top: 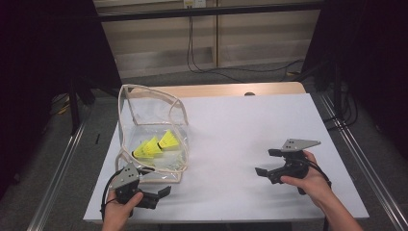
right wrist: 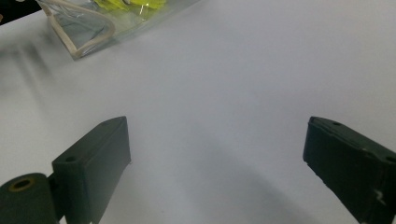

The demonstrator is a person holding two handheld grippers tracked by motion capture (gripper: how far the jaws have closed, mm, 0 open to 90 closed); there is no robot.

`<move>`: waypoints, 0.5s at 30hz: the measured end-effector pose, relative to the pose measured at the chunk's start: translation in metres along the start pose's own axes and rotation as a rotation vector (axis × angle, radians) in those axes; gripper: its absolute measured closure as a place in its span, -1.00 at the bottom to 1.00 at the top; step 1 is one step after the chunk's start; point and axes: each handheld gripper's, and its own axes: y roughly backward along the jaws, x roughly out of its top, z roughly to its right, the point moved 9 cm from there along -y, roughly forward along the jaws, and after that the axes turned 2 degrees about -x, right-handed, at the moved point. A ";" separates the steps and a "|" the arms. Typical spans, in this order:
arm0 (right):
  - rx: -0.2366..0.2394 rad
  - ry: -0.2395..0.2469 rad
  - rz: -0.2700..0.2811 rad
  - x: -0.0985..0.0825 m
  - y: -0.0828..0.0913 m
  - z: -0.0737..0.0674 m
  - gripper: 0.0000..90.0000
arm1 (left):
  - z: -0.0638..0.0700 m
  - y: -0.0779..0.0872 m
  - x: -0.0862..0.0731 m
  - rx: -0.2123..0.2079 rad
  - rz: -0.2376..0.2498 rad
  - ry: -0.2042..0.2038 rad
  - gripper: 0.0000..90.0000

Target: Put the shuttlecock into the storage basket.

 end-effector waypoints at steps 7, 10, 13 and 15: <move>-0.006 -0.006 0.008 -0.004 0.004 0.003 -0.84 | 0.001 -0.001 0.000 -0.003 0.002 0.000 -0.92; -0.008 -0.008 0.006 -0.006 0.005 0.004 -0.84 | 0.001 -0.001 0.000 -0.003 -0.002 0.000 -0.92; -0.013 -0.008 0.010 -0.006 0.006 0.004 -0.84 | 0.001 -0.001 0.000 -0.002 -0.003 0.000 -0.92; -0.013 -0.010 0.011 -0.007 0.006 0.004 -0.84 | 0.001 -0.001 0.000 -0.003 -0.002 0.000 -0.92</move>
